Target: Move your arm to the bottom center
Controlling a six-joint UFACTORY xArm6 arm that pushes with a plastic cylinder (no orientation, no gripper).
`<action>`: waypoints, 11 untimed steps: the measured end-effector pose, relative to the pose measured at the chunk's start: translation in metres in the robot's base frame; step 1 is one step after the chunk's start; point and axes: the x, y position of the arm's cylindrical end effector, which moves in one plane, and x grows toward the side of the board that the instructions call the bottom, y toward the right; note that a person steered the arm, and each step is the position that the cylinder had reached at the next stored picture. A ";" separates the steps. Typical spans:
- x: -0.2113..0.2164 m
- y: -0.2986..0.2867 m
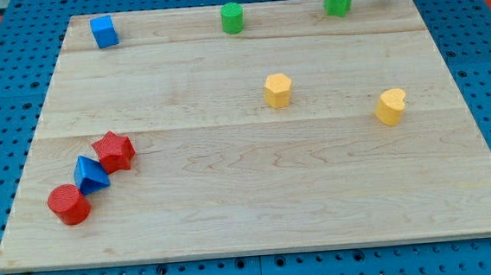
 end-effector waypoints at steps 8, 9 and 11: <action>0.141 -0.021; 0.141 -0.021; 0.187 -0.065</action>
